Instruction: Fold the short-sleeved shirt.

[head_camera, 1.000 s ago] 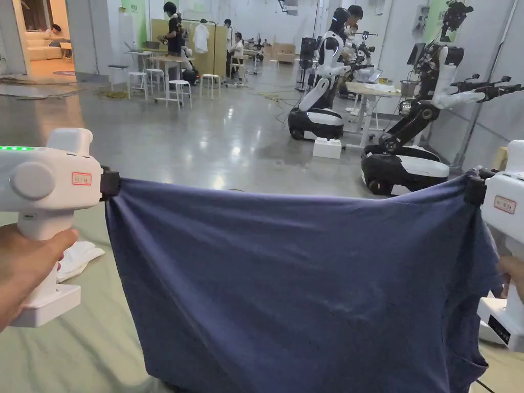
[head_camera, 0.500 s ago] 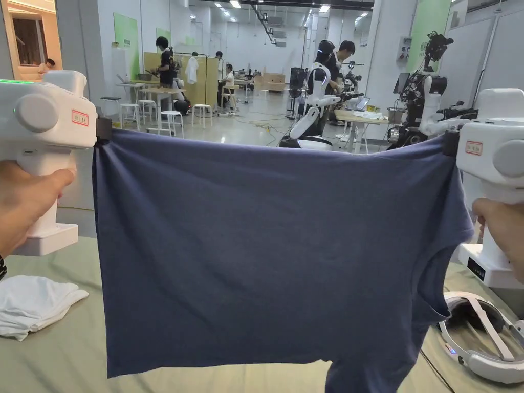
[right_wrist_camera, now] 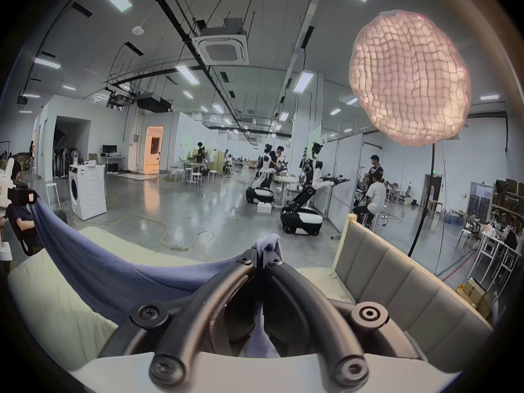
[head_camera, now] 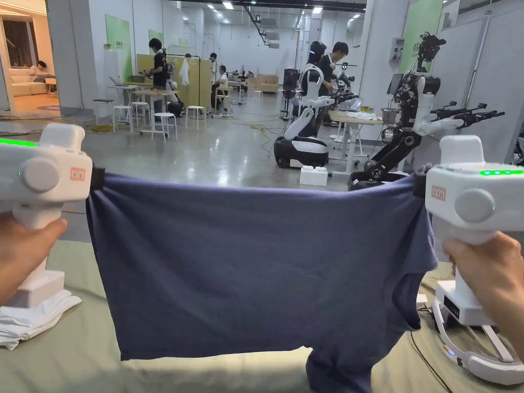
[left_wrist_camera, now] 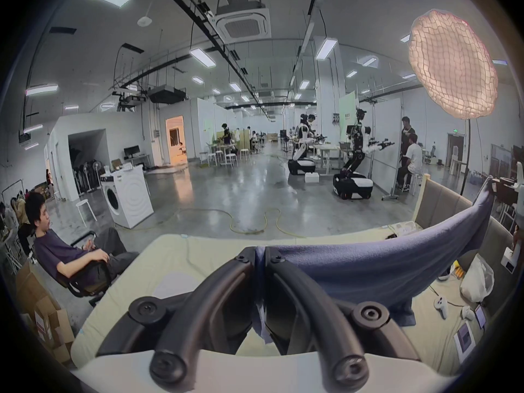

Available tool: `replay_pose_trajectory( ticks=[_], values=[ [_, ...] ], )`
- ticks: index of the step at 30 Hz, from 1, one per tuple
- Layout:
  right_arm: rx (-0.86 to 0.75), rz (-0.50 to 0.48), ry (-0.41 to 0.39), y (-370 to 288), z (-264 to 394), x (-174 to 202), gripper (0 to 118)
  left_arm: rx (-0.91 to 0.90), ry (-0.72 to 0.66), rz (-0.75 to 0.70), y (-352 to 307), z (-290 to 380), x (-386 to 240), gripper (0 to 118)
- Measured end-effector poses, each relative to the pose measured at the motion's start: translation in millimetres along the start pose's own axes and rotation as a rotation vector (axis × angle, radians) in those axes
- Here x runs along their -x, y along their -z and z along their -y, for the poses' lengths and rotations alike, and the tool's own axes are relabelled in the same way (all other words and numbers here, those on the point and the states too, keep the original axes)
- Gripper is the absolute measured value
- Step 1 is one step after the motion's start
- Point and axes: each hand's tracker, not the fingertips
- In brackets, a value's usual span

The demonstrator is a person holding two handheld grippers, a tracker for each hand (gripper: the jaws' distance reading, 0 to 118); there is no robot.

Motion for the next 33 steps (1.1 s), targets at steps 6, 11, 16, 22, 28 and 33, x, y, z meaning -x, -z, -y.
replay_pose_trajectory(
  ticks=[6, 11, 16, 22, 28, 33],
  values=[
    [0.097, 0.000, -0.017, -29.7, 75.7, -1.5, 3, 0.078, -0.038, 0.060, -16.0, 85.7, 5.5, 7],
    [0.129, -0.005, -0.022, -75.0, 116.6, -10.0, 3, 0.110, -0.037, 0.089, -49.3, 137.2, 7.2, 7],
    [0.106, -0.012, -0.063, -141.5, 128.7, -11.5, 3, 0.066, -0.077, 0.107, -100.7, 159.0, 16.7, 7],
    [0.140, -0.026, -0.081, -208.4, 150.9, -9.3, 3, 0.080, -0.069, 0.110, -149.5, 197.1, 23.4, 7],
    [0.282, -0.043, -0.147, -252.5, 207.1, 3.6, 3, 0.200, -0.100, 0.100, -185.0, 267.2, 28.0, 7],
    [0.438, -0.060, -0.154, -271.1, 264.6, 12.3, 3, 0.406, -0.092, 0.104, -195.7, 337.0, 24.2, 7]
  ],
)
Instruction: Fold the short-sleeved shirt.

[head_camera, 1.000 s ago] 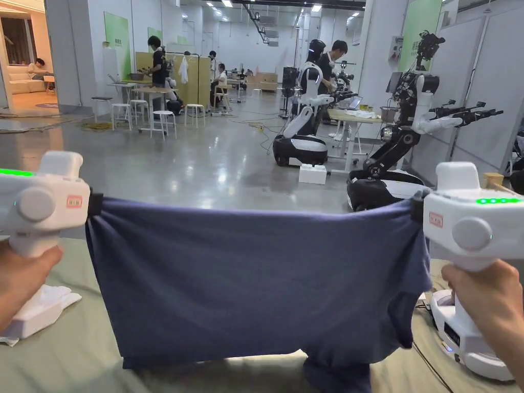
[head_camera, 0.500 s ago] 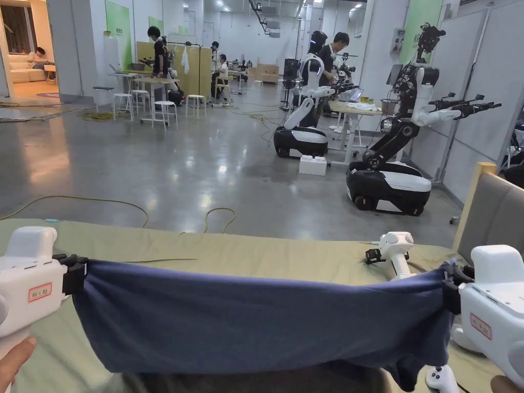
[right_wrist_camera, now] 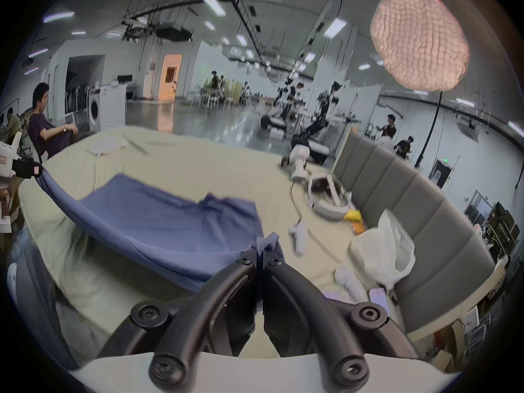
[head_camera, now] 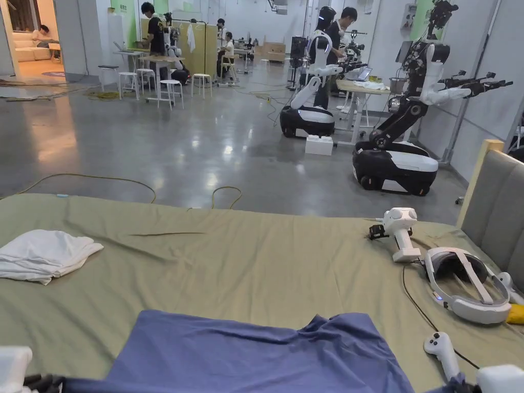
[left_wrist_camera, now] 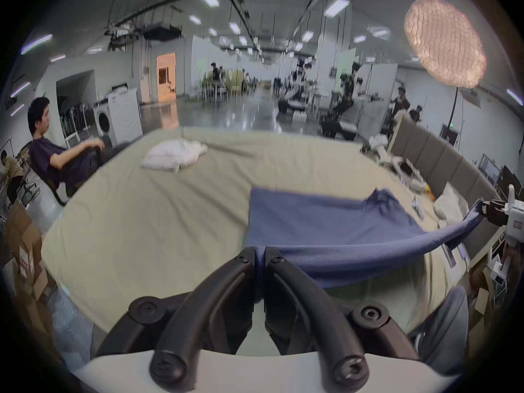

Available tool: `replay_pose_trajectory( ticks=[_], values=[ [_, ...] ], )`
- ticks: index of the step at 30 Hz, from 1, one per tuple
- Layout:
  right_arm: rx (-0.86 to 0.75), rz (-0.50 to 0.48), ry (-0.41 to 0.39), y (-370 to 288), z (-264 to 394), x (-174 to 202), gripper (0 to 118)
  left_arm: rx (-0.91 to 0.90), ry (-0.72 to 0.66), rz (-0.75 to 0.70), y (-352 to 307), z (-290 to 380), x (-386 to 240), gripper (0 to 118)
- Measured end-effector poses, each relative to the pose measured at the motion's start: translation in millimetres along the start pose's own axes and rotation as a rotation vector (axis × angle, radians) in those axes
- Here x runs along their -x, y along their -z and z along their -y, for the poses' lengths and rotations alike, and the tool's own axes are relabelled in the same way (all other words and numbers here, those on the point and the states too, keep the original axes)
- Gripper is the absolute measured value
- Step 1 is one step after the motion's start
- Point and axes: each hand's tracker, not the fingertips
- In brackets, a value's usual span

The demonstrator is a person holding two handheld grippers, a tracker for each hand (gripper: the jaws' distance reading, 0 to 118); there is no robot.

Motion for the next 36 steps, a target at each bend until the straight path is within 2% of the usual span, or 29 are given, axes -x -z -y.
replay_pose_trajectory(
  ticks=[4, 11, 15, 18, 19, 21, 22, 23, 24, 30, 33, 36],
  values=[
    [0.158, -0.043, 0.025, 14.5, 45.2, 8.1, 3, 0.158, 0.013, -0.004, 21.5, 40.6, 1.1, 7],
    [0.418, -0.076, 0.003, 45.2, 93.0, 17.5, 3, 0.357, 0.048, -0.019, 58.1, 76.1, 8.2, 7],
    [0.469, -0.098, 0.026, 58.8, 104.0, 20.7, 4, 0.433, 0.062, -0.041, 73.6, 82.0, 7.1, 7],
    [0.507, -0.086, 0.021, 65.6, 107.3, 22.7, 21, 0.458, 0.060, -0.045, 82.9, 84.9, 8.2, 8],
    [0.505, -0.073, 0.015, 65.1, 107.1, 22.7, 33, 0.461, 0.064, -0.049, 82.5, 86.7, 6.2, 10],
    [0.480, -0.053, 0.013, 62.2, 102.1, 21.4, 58, 0.457, 0.083, -0.079, 82.3, 85.1, 4.8, 20],
    [0.451, -0.051, 0.017, 58.0, 97.7, 21.0, 65, 0.448, 0.100, -0.101, 82.0, 82.9, 4.3, 28],
    [0.420, -0.051, 0.025, 55.9, 92.6, 19.9, 65, 0.424, 0.120, -0.121, 81.2, 81.9, 2.9, 37],
    [0.384, -0.049, 0.041, 55.3, 85.6, 19.9, 65, 0.394, 0.141, -0.141, 80.1, 78.7, 0.8, 40],
    [0.181, -0.045, 0.123, 58.8, 47.5, 33.6, 65, 0.205, 0.138, -0.117, 69.1, 45.8, -20.4, 40],
    [0.022, -0.047, 0.182, 55.8, 25.9, 45.0, 64, 0.049, 0.102, -0.054, 54.4, 22.7, -39.0, 40],
    [-0.131, -0.043, 0.204, 51.7, 6.5, 55.0, 63, -0.094, 0.105, -0.035, 43.1, 3.7, -55.2, 40]
  ],
)
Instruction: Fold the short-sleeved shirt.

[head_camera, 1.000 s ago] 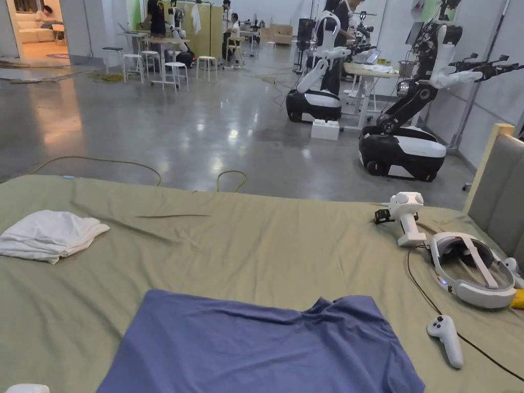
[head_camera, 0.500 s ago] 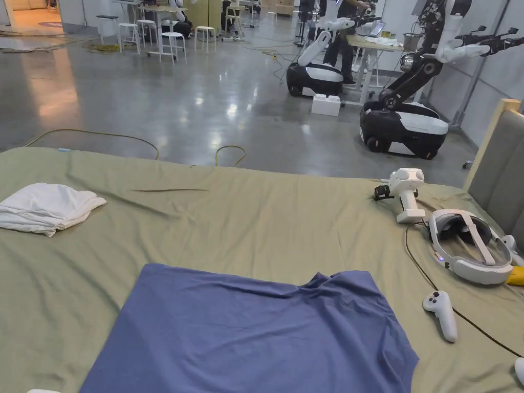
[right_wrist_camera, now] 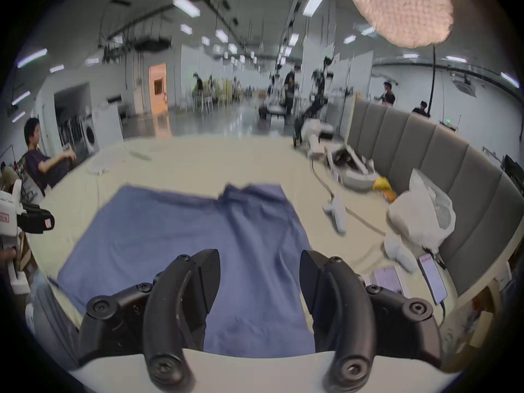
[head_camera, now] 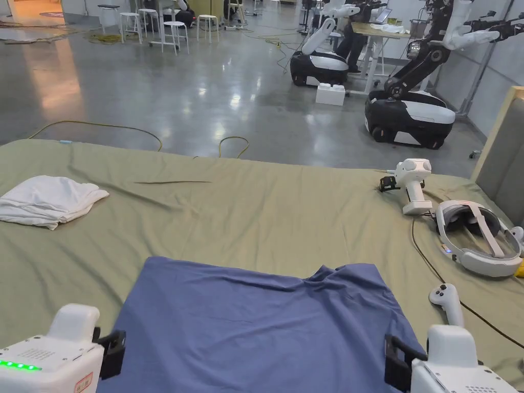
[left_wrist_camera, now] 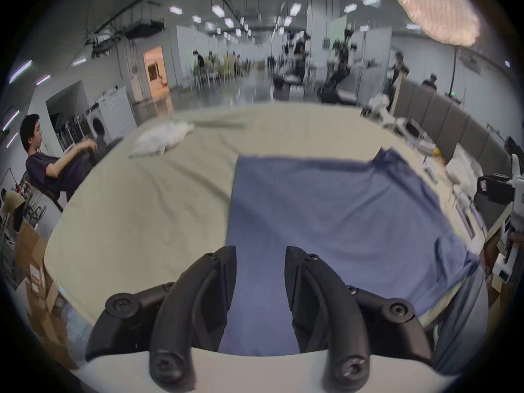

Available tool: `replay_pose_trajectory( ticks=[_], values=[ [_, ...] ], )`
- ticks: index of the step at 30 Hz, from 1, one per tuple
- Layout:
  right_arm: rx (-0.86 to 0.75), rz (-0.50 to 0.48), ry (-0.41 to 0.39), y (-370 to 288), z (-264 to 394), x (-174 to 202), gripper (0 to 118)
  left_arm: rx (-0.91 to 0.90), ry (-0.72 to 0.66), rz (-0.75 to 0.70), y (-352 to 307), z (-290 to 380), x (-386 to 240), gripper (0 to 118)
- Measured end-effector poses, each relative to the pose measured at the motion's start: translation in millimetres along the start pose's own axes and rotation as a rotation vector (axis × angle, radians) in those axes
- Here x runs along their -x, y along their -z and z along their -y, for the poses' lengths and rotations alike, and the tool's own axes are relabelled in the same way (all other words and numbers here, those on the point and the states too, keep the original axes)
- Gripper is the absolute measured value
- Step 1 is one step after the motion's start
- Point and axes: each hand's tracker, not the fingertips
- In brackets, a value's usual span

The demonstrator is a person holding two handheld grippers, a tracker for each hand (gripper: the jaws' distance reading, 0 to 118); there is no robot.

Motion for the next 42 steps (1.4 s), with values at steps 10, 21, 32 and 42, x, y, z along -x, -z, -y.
replay_pose_trajectory(
  ticks=[10, 21, 32, 42],
  values=[
    [-0.370, 0.090, 0.023, -19.5, -48.2, 41.6, 2, -0.395, -0.055, -0.016, -38.4, -49.9, -32.6, 14],
    [-0.383, 0.024, 0.015, -23.1, -53.9, 48.0, 0, -0.307, -0.061, -0.015, -44.4, -37.2, -14.5, 0],
    [-0.220, 0.016, 0.032, -0.8, -26.8, 32.0, 0, 0.262, -0.086, 0.026, -44.0, 48.2, 58.2, 0],
    [-0.137, -0.002, 0.019, 4.4, -11.1, 36.2, 0, 0.483, -0.087, 0.015, -10.7, 93.7, 66.4, 50]
  ],
)
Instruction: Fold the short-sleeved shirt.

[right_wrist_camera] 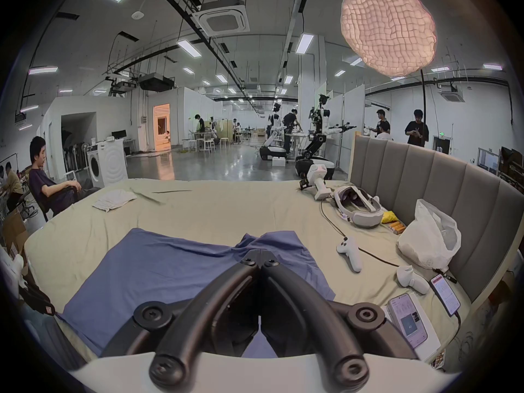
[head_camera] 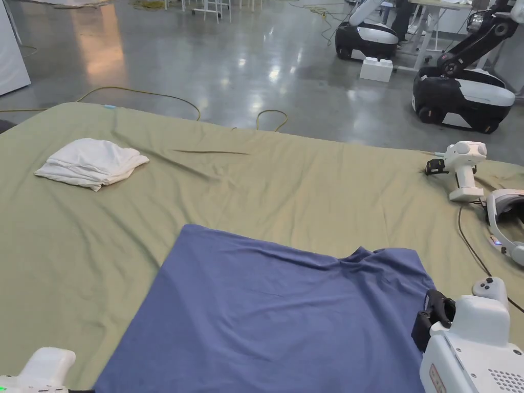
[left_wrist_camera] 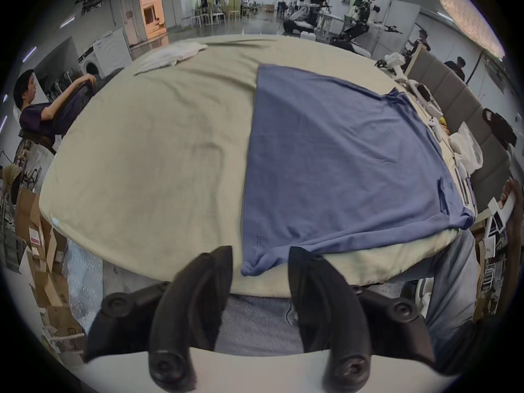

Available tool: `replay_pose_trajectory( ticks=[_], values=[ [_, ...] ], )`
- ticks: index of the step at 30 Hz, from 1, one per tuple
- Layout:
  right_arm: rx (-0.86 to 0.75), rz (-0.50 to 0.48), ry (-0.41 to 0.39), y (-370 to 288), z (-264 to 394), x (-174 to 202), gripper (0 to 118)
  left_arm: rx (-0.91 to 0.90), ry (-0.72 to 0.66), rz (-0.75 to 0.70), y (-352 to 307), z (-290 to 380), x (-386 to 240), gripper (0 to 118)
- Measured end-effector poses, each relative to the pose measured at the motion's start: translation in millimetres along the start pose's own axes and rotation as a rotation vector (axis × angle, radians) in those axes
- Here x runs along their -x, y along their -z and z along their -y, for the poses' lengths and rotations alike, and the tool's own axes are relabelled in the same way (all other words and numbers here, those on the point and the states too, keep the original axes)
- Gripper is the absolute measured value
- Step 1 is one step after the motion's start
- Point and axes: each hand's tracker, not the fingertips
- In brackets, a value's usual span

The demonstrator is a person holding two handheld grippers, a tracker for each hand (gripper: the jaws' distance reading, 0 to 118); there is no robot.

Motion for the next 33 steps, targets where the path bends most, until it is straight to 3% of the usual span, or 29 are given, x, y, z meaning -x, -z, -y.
replay_pose_trajectory(
  ticks=[7, 12, 15, 19, 23, 27, 28, 31, 33],
  values=[
    [0.025, -0.001, -0.009, 1.1, 4.4, -2.2, 0, 0.104, -0.041, -0.039, 51.4, -14.2, 1.7, 53],
    [0.047, 0.011, -0.014, -0.4, 8.0, -9.1, 0, 0.078, -0.142, -0.021, 51.2, -17.1, 3.6, 50],
    [0.069, 0.019, -0.010, 1.3, 12.0, -13.5, 0, 0.075, -0.161, -0.026, 57.1, -14.0, 3.4, 43],
    [0.102, 0.021, -0.002, 1.2, 19.0, -18.4, 0, 0.069, -0.057, -0.048, 55.9, -14.4, -12.1, 12],
    [0.139, 0.019, -0.008, -7.4, 26.4, -26.4, 0, 0.078, -0.020, -0.052, 56.8, -15.6, -19.6, 9],
    [0.238, 0.056, -0.071, -21.1, 39.1, -42.8, 0, 0.058, -0.020, -0.045, 47.6, -12.1, -16.8, 8],
    [0.279, 0.067, -0.081, -24.4, 42.3, -47.7, 9, 0.044, -0.029, -0.043, 44.1, -10.8, -16.3, 8],
    [0.435, 0.043, -0.035, -29.5, 53.3, -70.2, 53, 0.034, -0.044, -0.031, 37.9, -10.0, -13.4, 8],
    [0.513, 0.028, 0.021, -34.8, 62.5, -83.7, 55, 0.030, -0.052, -0.023, 35.6, -9.7, -11.5, 8]
  ],
)
